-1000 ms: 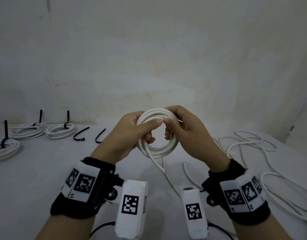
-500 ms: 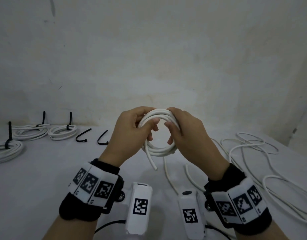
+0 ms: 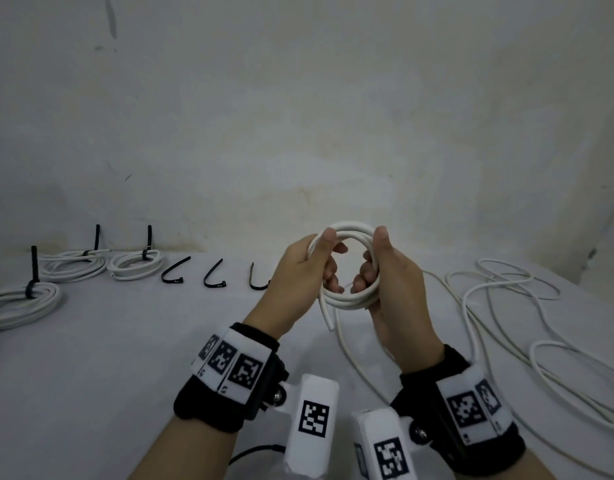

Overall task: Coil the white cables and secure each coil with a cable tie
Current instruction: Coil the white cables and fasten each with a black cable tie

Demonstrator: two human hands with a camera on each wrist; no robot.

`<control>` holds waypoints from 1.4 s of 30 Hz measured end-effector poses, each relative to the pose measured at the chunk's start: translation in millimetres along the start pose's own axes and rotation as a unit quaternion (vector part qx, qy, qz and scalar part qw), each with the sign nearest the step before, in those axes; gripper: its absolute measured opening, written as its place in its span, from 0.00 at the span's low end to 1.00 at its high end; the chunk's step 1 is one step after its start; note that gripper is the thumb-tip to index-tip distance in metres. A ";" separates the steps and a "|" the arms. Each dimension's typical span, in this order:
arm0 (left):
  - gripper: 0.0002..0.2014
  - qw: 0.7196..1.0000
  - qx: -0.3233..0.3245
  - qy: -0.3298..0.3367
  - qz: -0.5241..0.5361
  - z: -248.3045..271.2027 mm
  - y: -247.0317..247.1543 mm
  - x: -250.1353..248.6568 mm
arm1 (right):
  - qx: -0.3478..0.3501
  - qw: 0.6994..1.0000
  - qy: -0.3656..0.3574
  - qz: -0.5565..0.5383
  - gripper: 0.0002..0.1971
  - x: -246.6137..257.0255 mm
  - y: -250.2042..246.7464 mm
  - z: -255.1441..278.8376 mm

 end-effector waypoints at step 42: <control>0.18 0.973 -0.220 0.052 0.041 -2.0 -175.1 -35.7 | 0.413 0.666 -0.006 0.621 0.09 -180.6 187.9 -135.5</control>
Point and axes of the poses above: each hand's wrist, its own z-axis away from the middle knuckle, its own y-axis out of the palm, x = y × z, the point moved 8 cm from there along -z, towards the middle knuckle, and after that the axes turned 13 degrees about z, right-handed, at the moved point
